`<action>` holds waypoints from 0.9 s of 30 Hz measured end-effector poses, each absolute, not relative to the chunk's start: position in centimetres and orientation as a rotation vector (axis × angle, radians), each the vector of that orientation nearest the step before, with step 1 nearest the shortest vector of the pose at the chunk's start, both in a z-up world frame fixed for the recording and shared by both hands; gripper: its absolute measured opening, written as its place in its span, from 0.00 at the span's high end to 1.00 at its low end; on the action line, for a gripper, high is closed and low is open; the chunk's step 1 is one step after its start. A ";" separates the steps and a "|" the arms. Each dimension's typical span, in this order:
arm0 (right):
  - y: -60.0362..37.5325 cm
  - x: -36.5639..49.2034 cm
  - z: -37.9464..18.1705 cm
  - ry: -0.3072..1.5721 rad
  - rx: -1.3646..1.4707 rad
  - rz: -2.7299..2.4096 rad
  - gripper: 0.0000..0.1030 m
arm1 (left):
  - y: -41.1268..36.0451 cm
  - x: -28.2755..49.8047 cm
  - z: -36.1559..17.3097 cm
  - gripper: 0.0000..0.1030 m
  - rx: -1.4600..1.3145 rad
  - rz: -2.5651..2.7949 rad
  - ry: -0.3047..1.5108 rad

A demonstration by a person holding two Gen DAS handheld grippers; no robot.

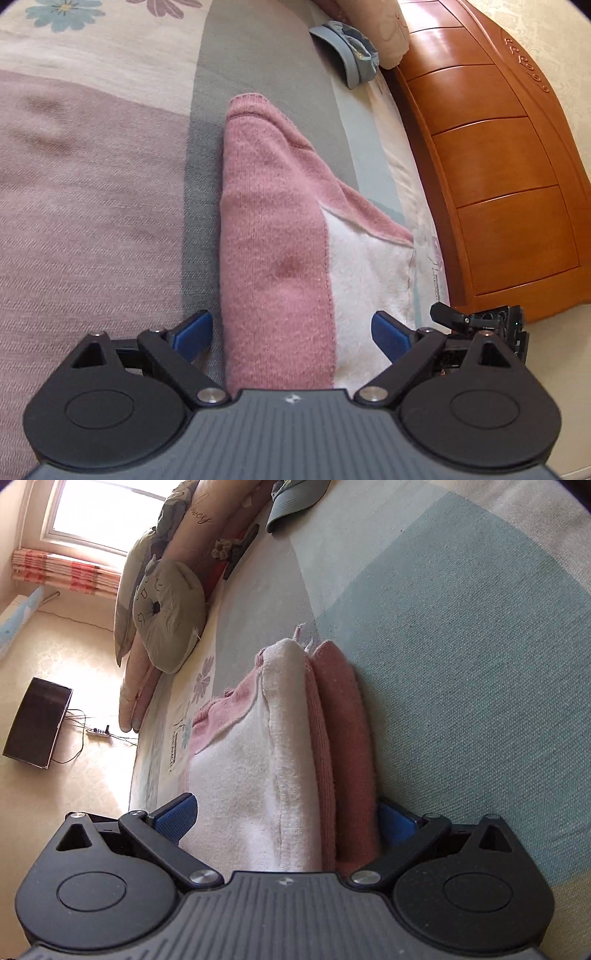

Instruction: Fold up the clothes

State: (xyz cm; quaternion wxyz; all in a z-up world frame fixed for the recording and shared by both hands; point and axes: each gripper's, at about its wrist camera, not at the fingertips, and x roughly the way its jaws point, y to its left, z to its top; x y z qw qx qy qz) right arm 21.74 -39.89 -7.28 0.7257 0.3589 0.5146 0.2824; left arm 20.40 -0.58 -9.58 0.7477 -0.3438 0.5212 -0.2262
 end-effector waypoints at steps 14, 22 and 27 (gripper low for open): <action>-38.9 22.2 -7.1 1.147 0.754 0.685 0.00 | -2.2 20.1 -10.9 0.04 -0.821 -0.610 1.185; -39.0 22.8 -7.7 1.132 0.821 0.708 0.00 | -3.9 22.6 -11.5 0.03 -0.846 -0.623 1.158; -38.8 23.1 -7.7 1.134 0.841 0.731 0.00 | -5.1 22.4 -11.4 0.03 -0.837 -0.643 1.179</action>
